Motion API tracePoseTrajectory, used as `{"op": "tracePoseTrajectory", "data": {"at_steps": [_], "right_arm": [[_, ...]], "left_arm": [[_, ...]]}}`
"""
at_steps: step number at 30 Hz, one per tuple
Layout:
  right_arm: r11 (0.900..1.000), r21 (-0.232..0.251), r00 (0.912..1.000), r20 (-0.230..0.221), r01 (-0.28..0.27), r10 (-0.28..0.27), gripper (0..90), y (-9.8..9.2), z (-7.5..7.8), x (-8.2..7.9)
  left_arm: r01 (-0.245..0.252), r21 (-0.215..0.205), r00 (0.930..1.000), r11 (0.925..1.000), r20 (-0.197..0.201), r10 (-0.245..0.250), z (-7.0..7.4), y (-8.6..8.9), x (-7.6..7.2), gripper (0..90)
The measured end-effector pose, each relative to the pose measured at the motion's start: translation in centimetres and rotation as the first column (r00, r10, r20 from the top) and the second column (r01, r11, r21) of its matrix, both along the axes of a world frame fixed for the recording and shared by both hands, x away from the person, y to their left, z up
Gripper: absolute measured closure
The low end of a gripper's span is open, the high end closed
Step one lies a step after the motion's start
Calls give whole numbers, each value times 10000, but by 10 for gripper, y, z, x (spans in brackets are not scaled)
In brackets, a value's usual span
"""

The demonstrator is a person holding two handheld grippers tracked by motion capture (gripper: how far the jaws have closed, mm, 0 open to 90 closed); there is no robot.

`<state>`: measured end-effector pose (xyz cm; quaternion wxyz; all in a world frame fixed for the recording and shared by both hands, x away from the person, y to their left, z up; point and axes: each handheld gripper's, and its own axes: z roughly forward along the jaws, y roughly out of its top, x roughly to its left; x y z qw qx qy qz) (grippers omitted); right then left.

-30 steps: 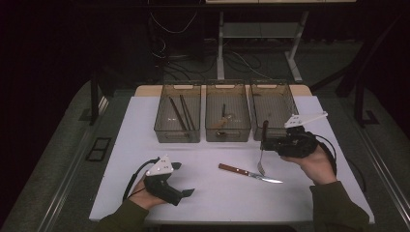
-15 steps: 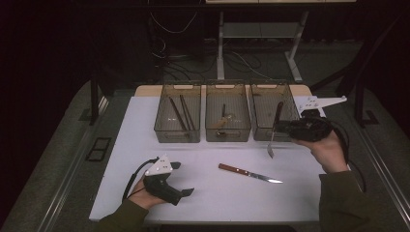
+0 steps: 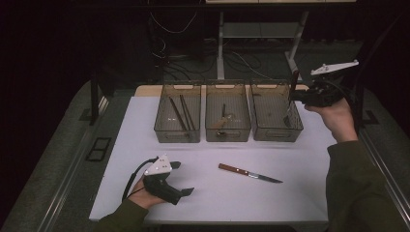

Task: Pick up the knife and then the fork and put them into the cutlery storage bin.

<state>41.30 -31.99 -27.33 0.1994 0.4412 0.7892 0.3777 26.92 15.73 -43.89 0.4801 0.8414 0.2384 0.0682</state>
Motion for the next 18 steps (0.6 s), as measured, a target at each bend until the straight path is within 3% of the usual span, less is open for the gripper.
{"op": "tracePoseTrajectory", "data": {"at_steps": [8,14,18], "right_arm": [[9940,-986,9932,-1017,473,-574,771,-6,-27,32],[9920,-1199,9823,-1770,400,-610,771,-3,-53,43],[9923,-1177,9804,-1871,396,-613,770,1,-61,47]], "left_arm": [[80,-15,10000,10000,-26,-80,-1,-1,0,0],[146,-47,9999,9999,-50,-146,-1,-2,0,0],[162,-24,9998,9999,-65,-162,0,-2,-1,0]]}}
